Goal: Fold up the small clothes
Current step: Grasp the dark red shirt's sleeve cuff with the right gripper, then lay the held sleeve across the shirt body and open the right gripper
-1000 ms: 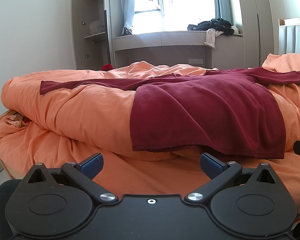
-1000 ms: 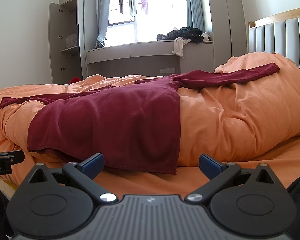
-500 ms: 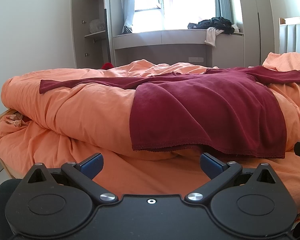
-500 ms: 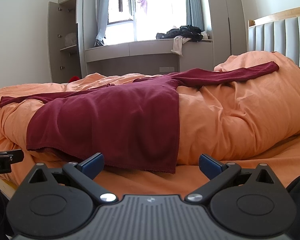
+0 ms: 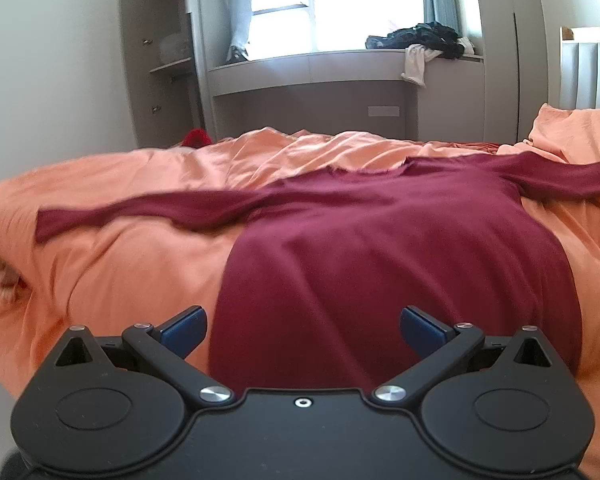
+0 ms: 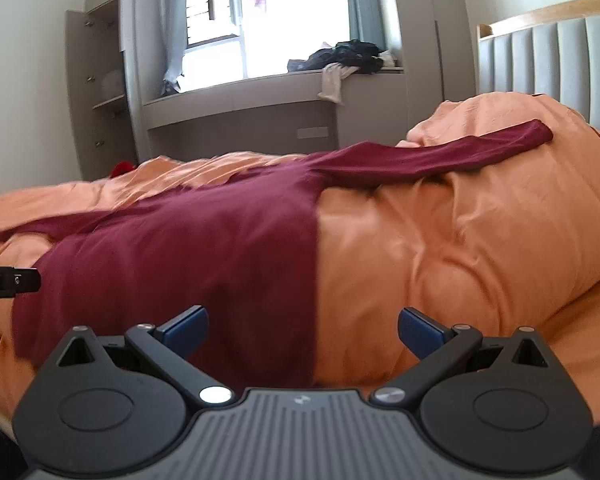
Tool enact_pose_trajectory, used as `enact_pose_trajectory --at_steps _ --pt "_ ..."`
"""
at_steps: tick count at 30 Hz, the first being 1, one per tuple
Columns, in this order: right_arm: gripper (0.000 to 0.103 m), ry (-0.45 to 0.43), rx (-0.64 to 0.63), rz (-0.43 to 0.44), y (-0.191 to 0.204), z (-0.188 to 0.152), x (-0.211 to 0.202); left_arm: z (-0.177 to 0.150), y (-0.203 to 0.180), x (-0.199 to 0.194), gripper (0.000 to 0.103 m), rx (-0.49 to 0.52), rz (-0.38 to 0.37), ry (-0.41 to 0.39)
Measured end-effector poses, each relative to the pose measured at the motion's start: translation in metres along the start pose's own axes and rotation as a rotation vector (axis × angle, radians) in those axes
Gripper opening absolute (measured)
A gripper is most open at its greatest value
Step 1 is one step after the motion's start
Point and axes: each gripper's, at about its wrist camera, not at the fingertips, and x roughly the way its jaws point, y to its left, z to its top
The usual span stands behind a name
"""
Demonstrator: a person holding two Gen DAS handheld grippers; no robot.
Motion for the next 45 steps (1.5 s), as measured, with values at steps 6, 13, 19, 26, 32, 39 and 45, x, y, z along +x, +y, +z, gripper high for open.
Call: enact_pose_trajectory --at_steps 6,13,19,26,32,39,45 --pt "0.103 -0.105 0.095 0.007 -0.053 0.055 0.035 0.063 -0.016 0.050 0.103 -0.030 -0.043 -0.019" --pt "0.103 -0.089 0.181 0.036 -0.136 0.128 0.107 0.102 -0.042 0.112 0.103 -0.039 -0.041 0.007" --pt "0.103 -0.080 0.209 -0.176 -0.205 0.170 0.160 0.102 -0.055 0.149 0.103 -0.025 -0.035 0.049" --pt "0.084 -0.104 0.273 -0.409 -0.269 0.198 0.193 0.093 -0.051 0.172 0.103 -0.049 0.016 0.064" --pt "0.060 -0.121 0.351 -0.481 -0.300 0.209 0.219 0.102 -0.035 0.171 0.103 -0.066 0.047 0.069" --pt "0.010 -0.147 0.347 -0.535 -0.290 0.221 0.213 0.120 -0.010 0.162 0.103 -0.118 0.053 0.064" --pt "0.009 -0.254 0.189 -0.433 -0.218 0.254 0.183 0.131 0.011 0.161 0.102 -0.173 -0.013 0.061"
